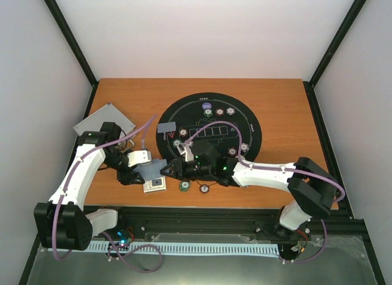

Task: Distribute texas hold em gaming equipment

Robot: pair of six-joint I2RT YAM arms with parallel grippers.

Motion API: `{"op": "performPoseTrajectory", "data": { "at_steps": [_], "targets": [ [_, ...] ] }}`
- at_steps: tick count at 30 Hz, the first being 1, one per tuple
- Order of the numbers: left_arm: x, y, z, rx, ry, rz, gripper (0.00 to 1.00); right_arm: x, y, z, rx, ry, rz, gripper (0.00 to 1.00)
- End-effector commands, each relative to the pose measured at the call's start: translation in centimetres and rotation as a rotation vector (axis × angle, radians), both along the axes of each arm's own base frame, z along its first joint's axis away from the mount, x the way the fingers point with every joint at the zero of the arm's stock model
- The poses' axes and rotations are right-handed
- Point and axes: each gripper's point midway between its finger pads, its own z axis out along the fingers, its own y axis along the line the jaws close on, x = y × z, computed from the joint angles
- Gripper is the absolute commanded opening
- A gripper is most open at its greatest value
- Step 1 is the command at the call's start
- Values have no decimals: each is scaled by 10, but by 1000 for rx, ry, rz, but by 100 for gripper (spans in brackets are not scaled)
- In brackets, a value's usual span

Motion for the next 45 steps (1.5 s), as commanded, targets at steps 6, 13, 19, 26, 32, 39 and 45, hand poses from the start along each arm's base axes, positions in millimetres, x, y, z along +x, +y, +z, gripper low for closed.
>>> {"op": "performPoseTrajectory", "data": {
  "at_steps": [6, 13, 19, 26, 32, 39, 45],
  "targets": [
    [5, -3, 8, -20, -30, 1, 1, 8, 0, 12, 40, -18, -36, 40],
    [5, -2, 8, -10, -37, -2, 1, 9, -2, 9, 28, -16, -43, 29],
    [5, -2, 8, -13, -37, -1, 1, 9, -6, 9, 21, -18, -52, 18],
    [6, -2, 9, -13, -38, 1, 1, 8, -9, 9, 16, -23, -52, 15],
    [6, -2, 8, -14, -36, 1, 1, 7, -12, 11, 12, -30, -52, 15],
    [6, -3, 9, -14, -39, 1, 1, 6, -15, 10, 12, -25, -58, 11],
    [6, -2, 9, -13, -39, 1, 1, 6, -18, 11, 10, -26, -62, 4]
  ]
}}
